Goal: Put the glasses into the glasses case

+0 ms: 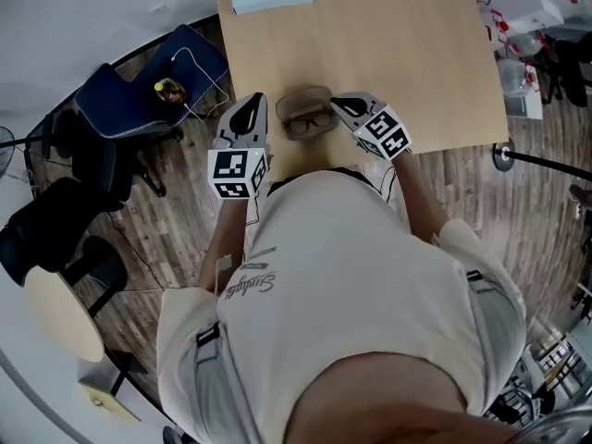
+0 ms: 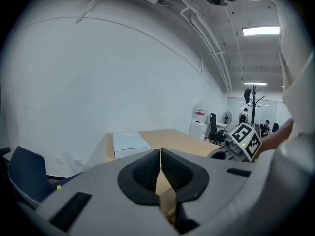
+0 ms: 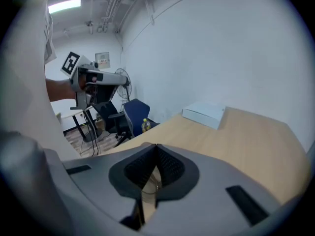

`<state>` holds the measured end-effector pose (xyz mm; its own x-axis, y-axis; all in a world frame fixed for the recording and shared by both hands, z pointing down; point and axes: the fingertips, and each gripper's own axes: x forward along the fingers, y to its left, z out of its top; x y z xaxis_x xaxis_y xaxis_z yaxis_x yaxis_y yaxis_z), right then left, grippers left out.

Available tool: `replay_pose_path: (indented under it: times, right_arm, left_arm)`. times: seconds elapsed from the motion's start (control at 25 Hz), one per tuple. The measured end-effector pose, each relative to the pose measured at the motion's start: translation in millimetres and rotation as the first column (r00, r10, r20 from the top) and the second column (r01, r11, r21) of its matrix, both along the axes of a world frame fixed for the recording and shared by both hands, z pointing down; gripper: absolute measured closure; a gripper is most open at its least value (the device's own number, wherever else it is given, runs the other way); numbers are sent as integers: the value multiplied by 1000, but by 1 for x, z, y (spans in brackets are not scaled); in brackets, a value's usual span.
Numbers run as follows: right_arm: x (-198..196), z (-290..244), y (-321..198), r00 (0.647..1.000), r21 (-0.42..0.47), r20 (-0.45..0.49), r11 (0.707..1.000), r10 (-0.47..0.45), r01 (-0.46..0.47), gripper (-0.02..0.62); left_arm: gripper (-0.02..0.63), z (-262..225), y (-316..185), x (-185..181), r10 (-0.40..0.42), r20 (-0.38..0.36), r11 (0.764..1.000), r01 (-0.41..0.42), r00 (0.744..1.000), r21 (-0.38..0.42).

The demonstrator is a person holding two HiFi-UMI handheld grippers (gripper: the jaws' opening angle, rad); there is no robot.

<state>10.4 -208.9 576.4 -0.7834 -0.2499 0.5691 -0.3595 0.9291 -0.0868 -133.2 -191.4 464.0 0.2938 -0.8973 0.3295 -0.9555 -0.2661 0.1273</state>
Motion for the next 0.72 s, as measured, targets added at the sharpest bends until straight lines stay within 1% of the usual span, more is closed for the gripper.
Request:
replay_pose_path:
  times: [0.16, 0.36, 0.6, 0.72]
  right_arm:
    - [-6, -42, -10, 989, 50, 141, 998, 41, -49, 598]
    - [-9, -92, -27, 965, 119, 258, 990, 42, -75, 598]
    - [-14, -145, -55, 935, 131, 348, 984, 70, -123, 600]
    - [-16, -167, -63, 928, 155, 366, 980, 62, -126, 600]
  left_arm:
    - [589, -14, -4, -4, -10, 24, 1000, 9, 1000, 19]
    - [589, -35, -16, -6, -37, 35, 998, 35, 999, 55]
    - [589, -61, -35, -19, -82, 17, 992, 80, 996, 98]
    - [589, -77, -42, -28, -111, 11, 985, 109, 994, 131]
